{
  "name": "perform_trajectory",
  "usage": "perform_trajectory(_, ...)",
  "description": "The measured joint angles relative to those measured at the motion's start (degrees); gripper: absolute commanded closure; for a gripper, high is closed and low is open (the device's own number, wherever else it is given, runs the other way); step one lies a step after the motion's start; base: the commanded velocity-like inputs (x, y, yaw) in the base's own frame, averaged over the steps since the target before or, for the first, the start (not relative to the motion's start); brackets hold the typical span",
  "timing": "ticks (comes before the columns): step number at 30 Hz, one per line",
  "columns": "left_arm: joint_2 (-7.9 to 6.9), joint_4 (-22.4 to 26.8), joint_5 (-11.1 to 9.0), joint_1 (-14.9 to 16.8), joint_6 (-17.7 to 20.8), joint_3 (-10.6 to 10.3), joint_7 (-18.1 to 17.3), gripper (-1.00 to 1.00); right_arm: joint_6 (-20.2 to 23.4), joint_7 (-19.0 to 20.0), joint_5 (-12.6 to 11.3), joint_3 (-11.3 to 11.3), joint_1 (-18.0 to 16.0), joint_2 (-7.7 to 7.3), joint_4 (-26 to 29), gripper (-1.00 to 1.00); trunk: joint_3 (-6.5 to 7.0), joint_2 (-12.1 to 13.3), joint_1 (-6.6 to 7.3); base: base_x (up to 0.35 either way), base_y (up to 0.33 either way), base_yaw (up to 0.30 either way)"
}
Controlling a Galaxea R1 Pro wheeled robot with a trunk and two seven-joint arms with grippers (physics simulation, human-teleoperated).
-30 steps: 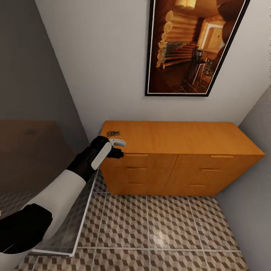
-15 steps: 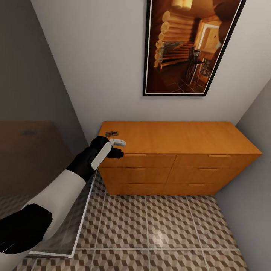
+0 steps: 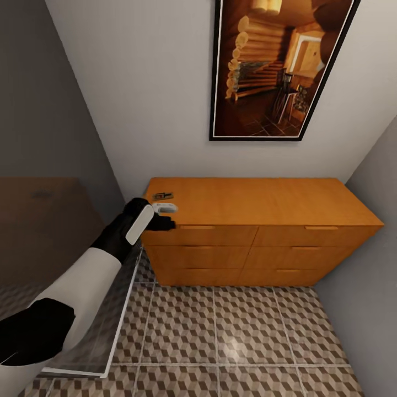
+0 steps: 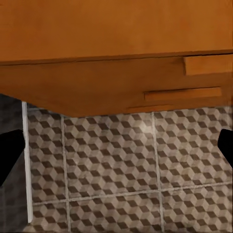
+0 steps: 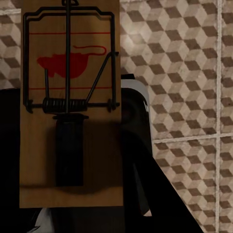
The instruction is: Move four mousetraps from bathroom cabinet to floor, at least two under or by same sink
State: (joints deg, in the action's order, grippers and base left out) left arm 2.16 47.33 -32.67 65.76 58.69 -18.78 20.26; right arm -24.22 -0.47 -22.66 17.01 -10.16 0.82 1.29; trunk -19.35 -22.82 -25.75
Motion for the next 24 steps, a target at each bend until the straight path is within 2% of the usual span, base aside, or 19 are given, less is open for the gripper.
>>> perform_trajectory(3,-0.02,-0.61,-0.08,0.21,0.00,1.19,-0.01,-1.00,0.00,-0.01,0.03,0.02,0.00,0.09,0.00,1.00,0.00,0.00,0.00,0.000,0.000,0.000)
perform_trajectory(9,-0.22,-0.92,-0.07,1.42,0.00,1.71,-0.01,-1.00,0.00,-0.04,0.04,0.07,0.00,0.13,0.00,1.00,0.00,0.00,0.00,0.000,0.000,0.000)
perform_trajectory(11,-0.84,-0.85,-0.06,1.64,0.04,1.74,-0.01,-1.00,0.01,-0.05,0.04,0.08,0.00,0.13,0.00,1.00,0.00,0.00,0.00,0.000,0.000,0.000)
perform_trajectory(15,-3.81,1.08,-1.43,1.75,0.32,1.89,-0.28,-1.00,0.00,-0.06,0.04,0.08,0.00,0.13,0.00,1.00,0.00,-0.01,0.00,0.000,0.000,0.000)
perform_trajectory(19,-4.61,3.82,-2.60,1.77,0.24,1.86,-0.65,-1.00,0.02,-0.08,0.04,0.08,0.00,0.13,0.00,1.00,0.00,0.00,0.00,0.000,0.000,0.000)
perform_trajectory(24,-4.59,3.43,-2.74,1.78,-0.05,1.89,-0.65,-1.00,0.01,-0.06,0.05,0.08,0.00,0.13,0.00,1.00,0.00,0.00,0.00,0.000,0.000,0.000)
